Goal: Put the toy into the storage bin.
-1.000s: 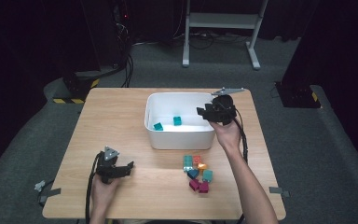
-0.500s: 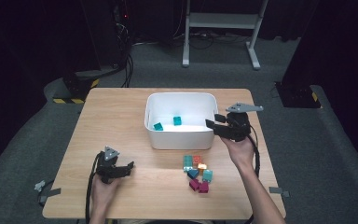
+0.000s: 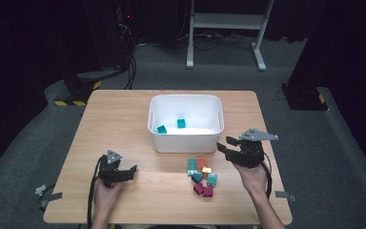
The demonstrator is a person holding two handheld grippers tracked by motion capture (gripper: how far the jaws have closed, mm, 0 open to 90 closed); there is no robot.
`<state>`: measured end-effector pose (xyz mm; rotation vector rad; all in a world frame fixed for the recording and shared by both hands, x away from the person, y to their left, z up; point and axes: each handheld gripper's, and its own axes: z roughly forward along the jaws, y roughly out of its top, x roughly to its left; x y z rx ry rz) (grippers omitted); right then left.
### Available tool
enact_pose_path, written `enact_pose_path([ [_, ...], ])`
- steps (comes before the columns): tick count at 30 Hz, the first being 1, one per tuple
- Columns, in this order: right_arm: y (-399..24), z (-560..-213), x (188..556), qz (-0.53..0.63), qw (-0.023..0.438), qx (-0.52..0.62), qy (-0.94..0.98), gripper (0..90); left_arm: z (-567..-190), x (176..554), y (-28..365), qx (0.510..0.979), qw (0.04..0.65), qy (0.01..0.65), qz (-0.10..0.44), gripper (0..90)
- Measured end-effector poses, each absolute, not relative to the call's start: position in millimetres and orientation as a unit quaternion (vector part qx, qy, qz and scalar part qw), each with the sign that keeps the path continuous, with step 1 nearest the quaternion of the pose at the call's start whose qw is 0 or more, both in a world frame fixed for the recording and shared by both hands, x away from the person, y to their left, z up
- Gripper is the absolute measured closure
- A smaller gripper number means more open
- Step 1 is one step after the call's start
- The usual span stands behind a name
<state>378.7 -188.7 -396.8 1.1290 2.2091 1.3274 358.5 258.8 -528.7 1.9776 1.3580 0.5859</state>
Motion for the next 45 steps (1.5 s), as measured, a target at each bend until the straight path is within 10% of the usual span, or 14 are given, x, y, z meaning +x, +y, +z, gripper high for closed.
enact_pose_path([
  [45, -164, -505, 348, 0.397, 0.099, 0.423, 0.809, 40.9, -529, 358, 259, 0.756, 0.329, 0.52, 0.224, 14.3],
])
